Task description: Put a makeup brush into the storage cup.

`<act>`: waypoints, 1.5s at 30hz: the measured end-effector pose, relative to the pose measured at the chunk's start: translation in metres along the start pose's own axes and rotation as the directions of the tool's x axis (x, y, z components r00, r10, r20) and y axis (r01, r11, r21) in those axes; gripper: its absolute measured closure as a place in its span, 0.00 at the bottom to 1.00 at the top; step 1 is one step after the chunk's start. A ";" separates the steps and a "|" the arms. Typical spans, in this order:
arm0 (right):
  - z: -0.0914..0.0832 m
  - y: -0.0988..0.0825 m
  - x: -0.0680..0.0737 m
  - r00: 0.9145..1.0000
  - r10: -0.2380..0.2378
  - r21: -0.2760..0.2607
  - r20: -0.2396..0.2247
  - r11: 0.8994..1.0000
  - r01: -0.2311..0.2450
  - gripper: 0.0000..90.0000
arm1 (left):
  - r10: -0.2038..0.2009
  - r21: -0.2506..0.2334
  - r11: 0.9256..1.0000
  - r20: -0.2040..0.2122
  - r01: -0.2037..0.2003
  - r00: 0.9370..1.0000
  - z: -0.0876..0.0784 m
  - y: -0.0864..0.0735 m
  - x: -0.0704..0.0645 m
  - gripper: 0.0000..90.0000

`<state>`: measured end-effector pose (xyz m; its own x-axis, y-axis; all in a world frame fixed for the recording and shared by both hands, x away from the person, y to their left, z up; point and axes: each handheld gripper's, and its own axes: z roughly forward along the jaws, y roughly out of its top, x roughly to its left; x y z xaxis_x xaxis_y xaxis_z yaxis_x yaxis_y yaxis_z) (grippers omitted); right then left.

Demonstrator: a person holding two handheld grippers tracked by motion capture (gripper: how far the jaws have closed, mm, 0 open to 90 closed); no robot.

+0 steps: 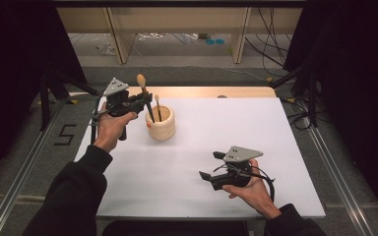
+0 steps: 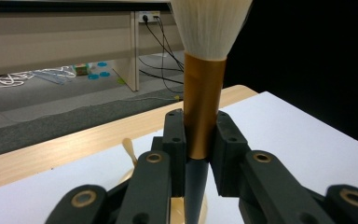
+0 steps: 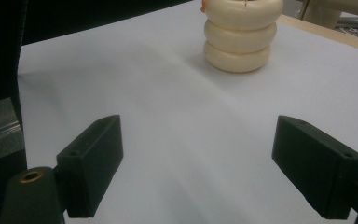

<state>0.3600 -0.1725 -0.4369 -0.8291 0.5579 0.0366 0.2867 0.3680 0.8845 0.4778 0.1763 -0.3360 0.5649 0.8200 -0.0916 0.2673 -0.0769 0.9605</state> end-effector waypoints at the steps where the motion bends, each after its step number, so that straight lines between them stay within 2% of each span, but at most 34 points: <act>1: 0.000 0.000 0.000 1.000 0.001 0.000 -0.001 1.000 -0.001 0.19 | -0.001 0.000 1.000 -0.004 0.001 1.000 0.002 0.001 0.001 0.86; 3: 0.000 0.000 0.000 1.000 -0.003 -0.003 -0.001 1.000 0.003 0.19 | 0.012 -0.011 1.000 -0.013 -0.012 1.000 0.005 0.003 0.003 0.86; 6: 0.001 0.000 0.000 1.000 -0.002 -0.003 -0.002 1.000 0.002 0.19 | 0.006 -0.020 1.000 -0.023 -0.006 1.000 0.010 0.004 0.005 0.86; 7: 0.001 0.000 0.000 1.000 -0.003 -0.004 -0.002 1.000 0.003 0.19 | 0.020 -0.017 1.000 -0.027 -0.021 0.999 0.012 0.005 0.006 0.86; 8: 0.001 0.000 0.000 1.000 -0.002 -0.004 -0.003 1.000 0.002 0.19 | 0.004 -0.019 1.000 -0.028 -0.004 1.000 0.014 0.004 0.006 0.86; 11: 0.001 0.000 0.000 1.000 -0.001 -0.002 -0.004 1.000 0.001 0.19 | 0.034 -0.012 0.999 -0.038 -0.035 0.999 0.018 0.002 0.007 0.86; 13: 0.001 0.000 0.000 1.000 -0.002 -0.004 -0.004 1.000 0.002 0.19 | 0.021 -0.015 1.000 -0.039 -0.021 0.999 0.021 0.001 0.008 0.86; 16: 0.001 0.000 0.000 1.000 -0.002 -0.004 -0.005 1.000 0.002 0.19 | 0.050 -0.008 0.999 -0.051 -0.051 0.997 0.025 -0.001 0.009 0.86; 18: 0.001 0.000 0.000 1.000 -0.001 -0.004 -0.006 1.000 0.001 0.19 | 0.033 0.001 0.999 -0.054 -0.033 0.998 0.029 -0.003 0.007 0.86; 23: 0.001 0.000 0.000 1.000 0.003 -0.001 -0.009 1.000 -0.003 0.19 | 0.038 -0.002 0.999 -0.060 -0.038 0.997 0.036 -0.007 0.008 0.86; 24: 0.000 0.000 0.000 1.000 0.004 0.006 -0.006 1.000 -0.004 0.19 | 0.050 0.000 0.999 -0.060 -0.050 0.997 0.037 -0.008 0.008 0.86; 25: 0.001 0.000 0.000 1.000 0.004 -0.002 -0.011 1.000 -0.004 0.19 | 0.037 0.001 0.999 -0.057 -0.037 0.998 0.038 -0.010 0.008 0.86; 26: 0.001 0.000 0.000 1.000 0.002 -0.003 -0.011 1.000 -0.002 0.19 | 0.041 0.003 0.999 -0.058 -0.041 0.997 0.039 -0.012 0.008 0.86; 27: 0.001 0.000 0.000 1.000 0.002 -0.003 -0.012 1.000 -0.002 0.19 | -0.009 0.025 1.000 -0.072 0.010 0.997 0.039 -0.014 0.005 0.86; 29: 0.001 0.000 0.000 1.000 0.004 -0.002 -0.012 1.000 -0.004 0.19 | -0.021 0.025 0.999 -0.073 0.023 0.997 0.040 -0.017 0.006 0.86; 38: 0.002 0.000 0.000 1.000 0.006 -0.006 -0.016 1.000 -0.006 0.19 | -0.044 0.026 0.999 -0.088 0.047 0.995 0.044 -0.028 0.012 0.86; 39: 0.002 0.000 0.000 1.000 0.006 -0.006 -0.017 1.000 -0.006 0.19 | -0.035 0.028 0.999 -0.090 0.037 0.995 0.044 -0.028 0.013 0.86; 42: 0.002 0.000 0.000 1.000 0.005 -0.007 -0.018 1.000 -0.006 0.19 | -0.055 0.021 0.998 -0.092 0.057 0.994 0.046 -0.030 0.012 0.86; 45: 0.002 0.000 0.000 1.000 0.008 -0.007 -0.020 1.000 -0.008 0.19 | -0.053 0.026 0.998 -0.088 0.056 0.995 0.048 -0.032 0.012 0.86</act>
<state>0.3607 -0.1711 -0.4381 -0.8363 0.5458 0.0528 0.2899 0.3584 0.8874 0.5133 0.1610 -0.3806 0.4792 0.8696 -0.1191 0.3186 -0.0459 0.9468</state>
